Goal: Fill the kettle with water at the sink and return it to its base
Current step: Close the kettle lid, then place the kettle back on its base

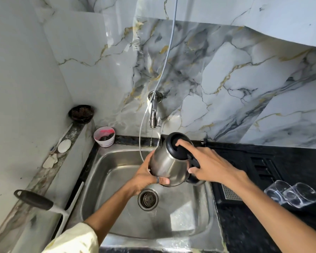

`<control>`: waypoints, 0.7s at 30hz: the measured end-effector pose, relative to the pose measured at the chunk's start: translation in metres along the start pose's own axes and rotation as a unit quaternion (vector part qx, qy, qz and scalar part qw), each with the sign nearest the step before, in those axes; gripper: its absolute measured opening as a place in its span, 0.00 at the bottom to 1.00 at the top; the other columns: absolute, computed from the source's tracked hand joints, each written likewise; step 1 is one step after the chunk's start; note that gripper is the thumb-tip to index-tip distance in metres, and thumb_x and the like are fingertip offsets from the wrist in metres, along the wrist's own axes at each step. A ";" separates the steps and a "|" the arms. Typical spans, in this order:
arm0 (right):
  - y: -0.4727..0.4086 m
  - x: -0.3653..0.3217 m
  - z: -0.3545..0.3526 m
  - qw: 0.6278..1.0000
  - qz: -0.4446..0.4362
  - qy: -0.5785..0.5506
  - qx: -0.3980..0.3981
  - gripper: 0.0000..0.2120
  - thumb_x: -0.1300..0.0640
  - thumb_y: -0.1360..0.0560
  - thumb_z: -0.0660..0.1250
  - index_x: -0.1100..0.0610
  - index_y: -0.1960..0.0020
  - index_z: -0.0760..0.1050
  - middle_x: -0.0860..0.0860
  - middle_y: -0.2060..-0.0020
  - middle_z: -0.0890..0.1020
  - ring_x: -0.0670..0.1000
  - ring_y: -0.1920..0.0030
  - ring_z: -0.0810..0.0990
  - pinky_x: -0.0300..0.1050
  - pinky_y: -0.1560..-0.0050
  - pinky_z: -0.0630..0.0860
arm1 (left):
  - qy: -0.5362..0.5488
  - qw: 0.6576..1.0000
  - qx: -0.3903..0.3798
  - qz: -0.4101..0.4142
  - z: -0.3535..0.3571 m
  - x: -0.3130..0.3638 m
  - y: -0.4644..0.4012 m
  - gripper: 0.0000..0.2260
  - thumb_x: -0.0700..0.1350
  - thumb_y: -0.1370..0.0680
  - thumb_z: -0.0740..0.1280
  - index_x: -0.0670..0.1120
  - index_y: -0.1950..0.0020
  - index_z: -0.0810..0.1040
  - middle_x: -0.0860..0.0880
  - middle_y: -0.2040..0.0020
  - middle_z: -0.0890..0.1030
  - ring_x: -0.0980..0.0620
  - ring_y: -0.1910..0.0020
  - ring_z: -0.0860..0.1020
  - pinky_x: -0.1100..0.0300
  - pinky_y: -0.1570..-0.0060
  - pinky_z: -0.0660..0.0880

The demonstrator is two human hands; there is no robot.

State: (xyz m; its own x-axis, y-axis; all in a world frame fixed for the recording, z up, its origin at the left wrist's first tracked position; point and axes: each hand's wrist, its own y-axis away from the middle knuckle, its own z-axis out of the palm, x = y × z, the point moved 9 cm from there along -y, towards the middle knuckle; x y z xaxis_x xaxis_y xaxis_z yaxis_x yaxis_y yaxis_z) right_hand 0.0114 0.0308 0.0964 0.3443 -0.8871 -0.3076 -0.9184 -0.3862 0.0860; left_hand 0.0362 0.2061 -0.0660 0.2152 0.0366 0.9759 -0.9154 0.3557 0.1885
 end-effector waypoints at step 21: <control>0.084 0.200 -0.078 0.970 0.166 -0.075 0.164 0.43 0.66 0.25 0.72 0.40 0.19 0.60 0.53 0.26 0.76 0.55 0.25 0.73 0.51 0.27 0.71 | -0.710 0.675 0.014 0.202 0.139 0.077 -0.042 0.38 0.71 0.18 0.43 0.52 0.14 0.43 0.46 0.13 0.46 0.45 0.16 0.36 0.43 0.18 0.33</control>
State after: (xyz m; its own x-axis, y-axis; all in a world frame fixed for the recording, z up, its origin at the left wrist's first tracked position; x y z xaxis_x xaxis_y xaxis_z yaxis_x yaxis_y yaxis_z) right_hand 0.0187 -0.1990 0.1162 0.0102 -0.8923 -0.4514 -0.9949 0.0364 -0.0944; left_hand 0.0438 0.0642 0.0163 -0.5790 -0.8126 0.0669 -0.8116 0.5665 -0.1425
